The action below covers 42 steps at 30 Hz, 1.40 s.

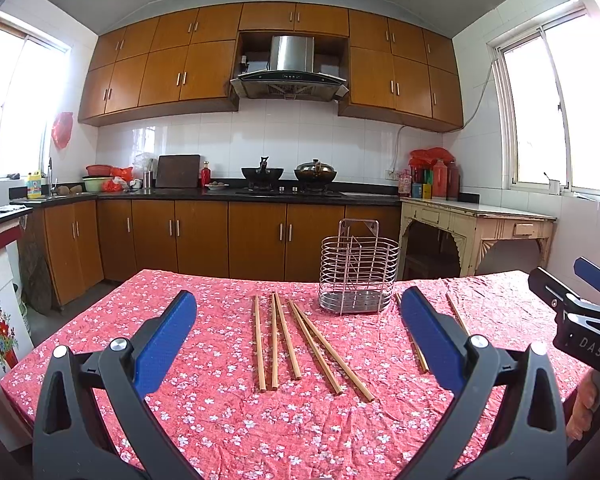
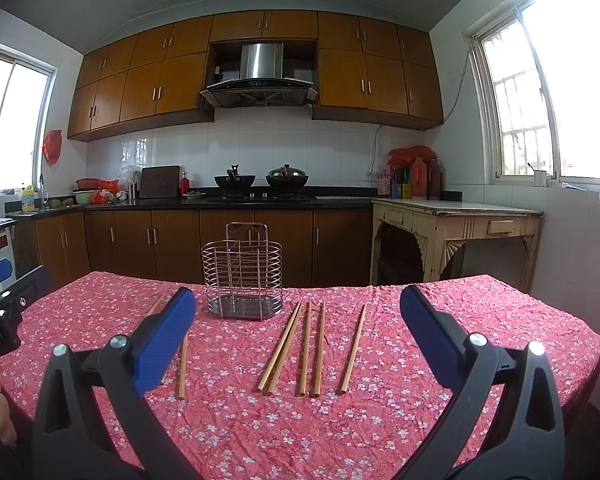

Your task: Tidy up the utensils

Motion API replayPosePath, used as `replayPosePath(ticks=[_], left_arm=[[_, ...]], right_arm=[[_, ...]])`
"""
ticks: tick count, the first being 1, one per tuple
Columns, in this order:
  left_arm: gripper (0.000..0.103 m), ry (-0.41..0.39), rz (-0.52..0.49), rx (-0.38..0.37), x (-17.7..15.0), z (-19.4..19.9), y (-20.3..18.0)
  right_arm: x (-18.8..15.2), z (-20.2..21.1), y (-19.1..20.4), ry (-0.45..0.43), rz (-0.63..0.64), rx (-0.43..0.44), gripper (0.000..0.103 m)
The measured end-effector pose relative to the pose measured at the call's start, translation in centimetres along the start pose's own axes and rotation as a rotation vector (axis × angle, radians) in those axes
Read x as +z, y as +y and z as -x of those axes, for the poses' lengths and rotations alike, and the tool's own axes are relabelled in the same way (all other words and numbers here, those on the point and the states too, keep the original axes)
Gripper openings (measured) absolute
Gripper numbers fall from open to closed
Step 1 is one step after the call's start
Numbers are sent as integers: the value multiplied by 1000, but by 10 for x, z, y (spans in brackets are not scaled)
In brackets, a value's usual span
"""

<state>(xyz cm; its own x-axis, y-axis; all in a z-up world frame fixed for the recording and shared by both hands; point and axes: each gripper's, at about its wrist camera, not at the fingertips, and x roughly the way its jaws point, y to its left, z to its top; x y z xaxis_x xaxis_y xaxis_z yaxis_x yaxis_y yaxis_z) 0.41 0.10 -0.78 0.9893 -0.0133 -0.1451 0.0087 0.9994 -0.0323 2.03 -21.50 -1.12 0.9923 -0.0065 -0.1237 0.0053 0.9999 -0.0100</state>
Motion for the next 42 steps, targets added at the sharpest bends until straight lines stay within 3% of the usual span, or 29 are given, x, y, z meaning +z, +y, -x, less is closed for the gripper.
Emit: replayPosePath(ticks=[42], left_arm=[[101,8,-3,-1,-1,-4,-4]], right_arm=[[-8,-7,-4,6,-9,0,99]])
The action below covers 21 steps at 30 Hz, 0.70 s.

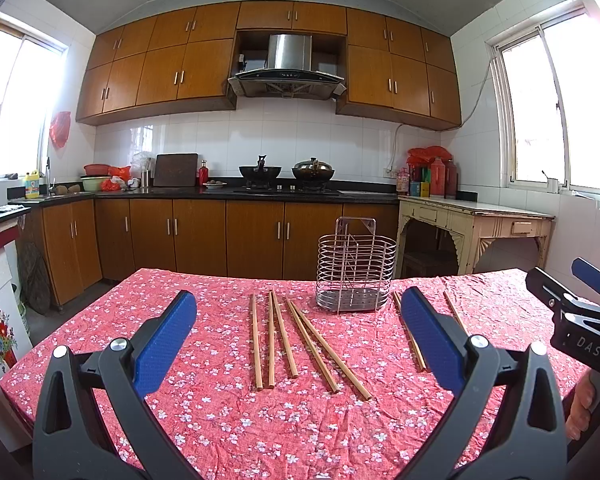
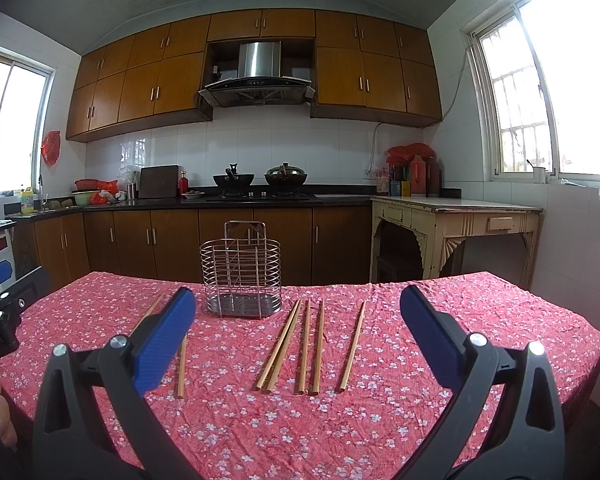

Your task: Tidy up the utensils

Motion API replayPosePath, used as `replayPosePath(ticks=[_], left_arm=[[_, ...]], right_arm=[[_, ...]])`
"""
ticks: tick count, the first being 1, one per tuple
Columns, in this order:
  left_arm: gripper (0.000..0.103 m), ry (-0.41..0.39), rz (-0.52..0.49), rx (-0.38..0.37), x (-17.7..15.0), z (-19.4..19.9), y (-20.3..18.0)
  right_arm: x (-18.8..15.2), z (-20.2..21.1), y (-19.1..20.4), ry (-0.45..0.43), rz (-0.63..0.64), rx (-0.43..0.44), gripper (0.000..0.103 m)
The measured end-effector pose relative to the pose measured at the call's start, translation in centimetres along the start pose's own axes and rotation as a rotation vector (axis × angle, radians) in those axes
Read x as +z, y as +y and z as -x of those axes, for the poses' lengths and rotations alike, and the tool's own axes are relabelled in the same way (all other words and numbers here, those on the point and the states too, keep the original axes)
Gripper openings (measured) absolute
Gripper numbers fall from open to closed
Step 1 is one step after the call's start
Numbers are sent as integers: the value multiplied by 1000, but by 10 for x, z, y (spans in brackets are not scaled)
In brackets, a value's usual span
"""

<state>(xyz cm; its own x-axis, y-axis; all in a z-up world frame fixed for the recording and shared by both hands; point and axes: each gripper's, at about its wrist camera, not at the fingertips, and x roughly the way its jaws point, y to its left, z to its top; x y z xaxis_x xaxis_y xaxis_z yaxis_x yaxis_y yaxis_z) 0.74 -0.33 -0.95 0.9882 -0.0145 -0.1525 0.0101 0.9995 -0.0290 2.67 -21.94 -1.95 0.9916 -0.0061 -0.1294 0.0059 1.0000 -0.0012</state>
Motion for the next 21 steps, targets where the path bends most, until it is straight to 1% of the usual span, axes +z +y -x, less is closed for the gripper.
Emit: replayPosePath(ticks=[11,14,16,18,19,21], left_arm=[[101,3,0,1,-3,-1,-2],[101,16,11,-1,-6,-4,-2],[101,43,23,-7,-8,-10,3],[101,97,33,5,-12,-23,7],[101,130,36,20,-13,-31,11],[101,212,41,61,-18,-49,20]], right_arm=[[-3,-2,-1,4,-3,1,99],[-7,-6,-3,16,-5,-1,99],[-10,-14,-7,42,-20,-3,99],[-13,-25,-14,84,-37,-15,99],[-15,-32,-17,103,-43,-23,99],[-17,-49,-30,169,-66,-52,99]])
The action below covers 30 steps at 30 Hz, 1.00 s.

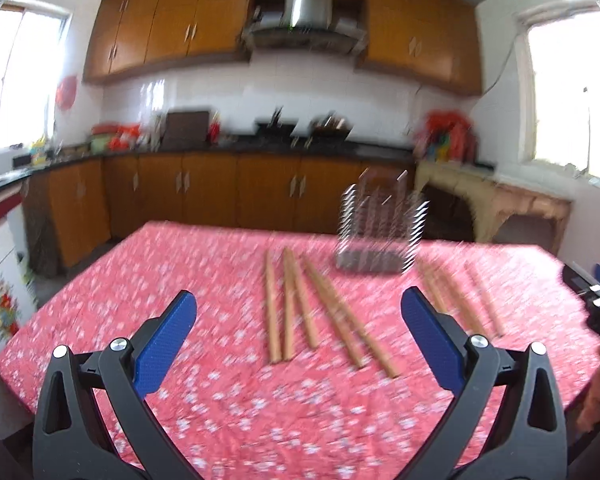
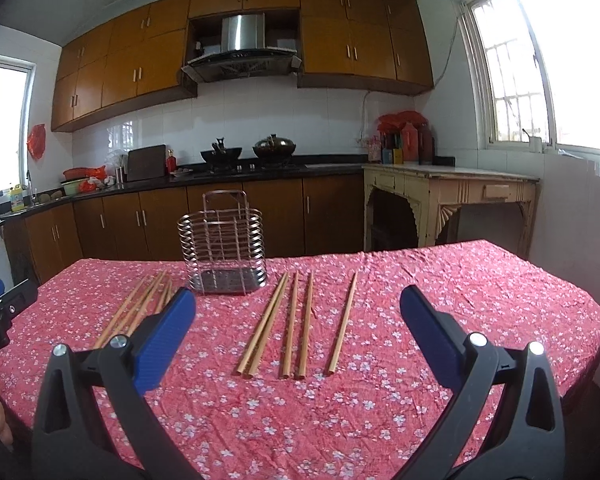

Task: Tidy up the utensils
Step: 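Lower the right tool onto a wooden chopstick and close on it while the left tool approaches another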

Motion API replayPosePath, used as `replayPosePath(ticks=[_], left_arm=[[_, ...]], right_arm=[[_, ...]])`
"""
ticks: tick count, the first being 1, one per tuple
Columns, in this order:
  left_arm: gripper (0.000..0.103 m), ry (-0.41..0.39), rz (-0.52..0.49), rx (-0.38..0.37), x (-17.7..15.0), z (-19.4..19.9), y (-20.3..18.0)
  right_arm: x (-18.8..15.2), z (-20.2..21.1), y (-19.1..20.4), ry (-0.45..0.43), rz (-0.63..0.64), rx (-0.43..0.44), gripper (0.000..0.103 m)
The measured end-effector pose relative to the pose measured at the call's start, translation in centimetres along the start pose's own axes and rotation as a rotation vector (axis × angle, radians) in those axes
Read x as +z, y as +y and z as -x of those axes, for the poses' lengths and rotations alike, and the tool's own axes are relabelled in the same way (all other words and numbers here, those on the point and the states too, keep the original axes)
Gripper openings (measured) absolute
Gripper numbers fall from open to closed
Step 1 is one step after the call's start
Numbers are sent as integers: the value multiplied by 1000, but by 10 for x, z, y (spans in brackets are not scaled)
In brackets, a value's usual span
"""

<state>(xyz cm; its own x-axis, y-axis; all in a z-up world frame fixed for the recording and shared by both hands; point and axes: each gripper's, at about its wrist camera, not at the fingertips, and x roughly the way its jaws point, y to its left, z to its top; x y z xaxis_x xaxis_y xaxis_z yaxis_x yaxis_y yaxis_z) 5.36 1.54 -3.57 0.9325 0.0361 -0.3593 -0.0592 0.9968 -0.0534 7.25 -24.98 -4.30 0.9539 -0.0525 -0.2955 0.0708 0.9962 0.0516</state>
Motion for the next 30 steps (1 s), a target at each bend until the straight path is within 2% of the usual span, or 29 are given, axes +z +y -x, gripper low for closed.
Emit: replayPosePath(ticks=[4,6,8,9,10,11,14,16,18,20,23,25,30], left_arm=[[101,149,44,28,-1,-36,25],[101,209,62,19,-2,-52,38],[101,282,53,50,-3,-68,45],[101,301,51,52,-3,-72,47],[101,318,53,48,-4,-77,50],[101,336,63,35,-6,-81,53],[101,367,89,12,-6,-88,59],[101,389,85,9,-8,-91,58],[95,405,65,7,-8,-96,54],[89,424,37,9,-9,-101,50],[78,449,10,1,-11,-110,43],[70,466,3,0,-11,-117,41],[50,510,-11,-14,-10,-136,36]], right_arm=[[4,-45,-32,163,-70,-30,99],[6,-73,-50,265,-130,-17,90],[4,-99,-59,370,-160,6,66],[0,-112,-60,422,-171,21,59],[-3,-122,-60,465,-186,42,49],[-8,-132,-60,495,-195,58,42],[-21,-158,-50,574,-183,71,33],[-26,-168,-42,597,-162,67,32],[-28,-177,-39,617,-148,66,31],[-34,-185,-36,647,-132,49,18],[-37,-182,-39,620,-106,18,8],[-36,-180,-51,611,-135,-13,8],[-35,-174,-60,605,-136,-17,8]])
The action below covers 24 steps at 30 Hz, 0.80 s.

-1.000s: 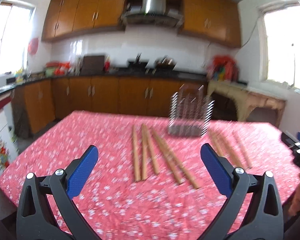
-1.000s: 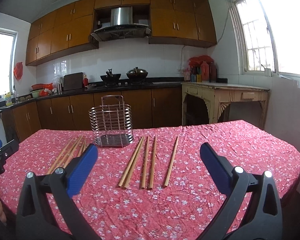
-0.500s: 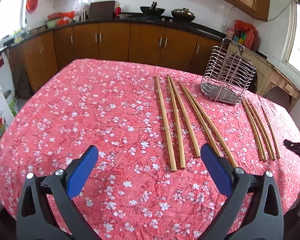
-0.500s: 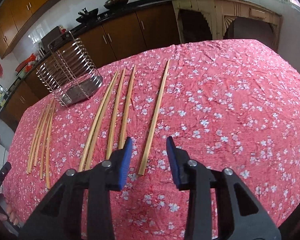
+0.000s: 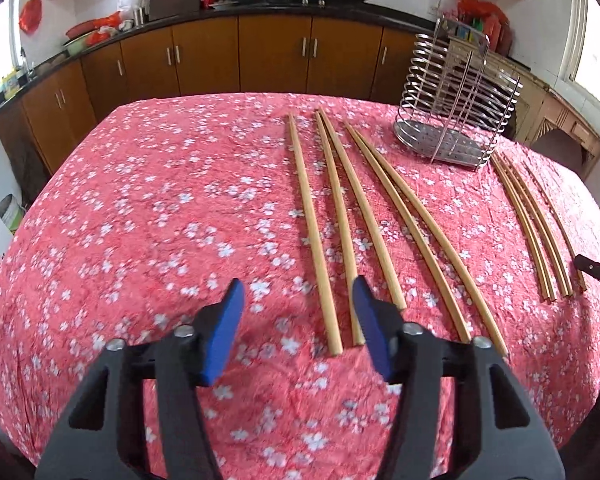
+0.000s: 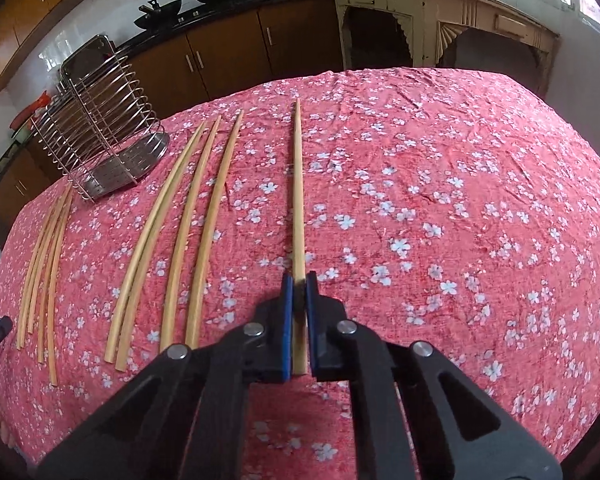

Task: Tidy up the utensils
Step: 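Lower the right tool onto a wooden chopstick and close on it while the left tool approaches another, then close the left tool on a wooden chopstick while the right tool lifts its chopstick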

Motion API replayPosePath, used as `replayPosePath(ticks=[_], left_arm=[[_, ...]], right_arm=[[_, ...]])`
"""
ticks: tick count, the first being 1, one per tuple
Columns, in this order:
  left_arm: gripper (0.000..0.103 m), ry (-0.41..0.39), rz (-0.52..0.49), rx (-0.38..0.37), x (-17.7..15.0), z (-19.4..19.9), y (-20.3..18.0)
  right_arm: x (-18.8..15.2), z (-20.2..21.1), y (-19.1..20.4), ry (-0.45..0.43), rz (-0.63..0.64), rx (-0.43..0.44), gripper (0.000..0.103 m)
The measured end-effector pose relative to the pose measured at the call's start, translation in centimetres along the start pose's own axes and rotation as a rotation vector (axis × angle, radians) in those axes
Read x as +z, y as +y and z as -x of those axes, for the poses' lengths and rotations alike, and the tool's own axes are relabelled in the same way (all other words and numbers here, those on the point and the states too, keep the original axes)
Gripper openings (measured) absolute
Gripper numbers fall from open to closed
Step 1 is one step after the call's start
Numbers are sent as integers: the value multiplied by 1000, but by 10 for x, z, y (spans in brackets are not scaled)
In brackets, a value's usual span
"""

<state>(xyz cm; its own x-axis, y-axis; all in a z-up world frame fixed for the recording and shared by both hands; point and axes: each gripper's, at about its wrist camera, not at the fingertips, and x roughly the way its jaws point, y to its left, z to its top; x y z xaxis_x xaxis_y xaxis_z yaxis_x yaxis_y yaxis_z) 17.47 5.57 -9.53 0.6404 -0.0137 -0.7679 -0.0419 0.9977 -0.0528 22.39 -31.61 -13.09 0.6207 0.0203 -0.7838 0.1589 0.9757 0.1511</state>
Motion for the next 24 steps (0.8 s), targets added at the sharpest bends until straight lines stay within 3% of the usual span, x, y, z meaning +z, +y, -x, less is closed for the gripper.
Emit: replayPosePath(ticks=[2,7,11,20,22,23,24], left_arm=[[44,14,-15,6,5,-6,-3],[8,54,-37,41,8,-20,-5],[7,58,-61,64,21,-29,-1],[7,59,-12,78,61,-59,24],[8,56,12,57,58,-53,29],[11,47,10,40,53,-47,30],[18,43,1,38,48,-43,29]], right_arm=[[-2,2,0,-3,11,-9,8],[-1,-2,2,1,11,-4,8],[11,-10,-1,4,6,-18,8],[38,-28,-17,7,-48,-1,8],[36,-25,-19,9,-52,16,12],[33,-22,-19,5,-50,25,19],[29,-19,-18,1,-43,30,24]])
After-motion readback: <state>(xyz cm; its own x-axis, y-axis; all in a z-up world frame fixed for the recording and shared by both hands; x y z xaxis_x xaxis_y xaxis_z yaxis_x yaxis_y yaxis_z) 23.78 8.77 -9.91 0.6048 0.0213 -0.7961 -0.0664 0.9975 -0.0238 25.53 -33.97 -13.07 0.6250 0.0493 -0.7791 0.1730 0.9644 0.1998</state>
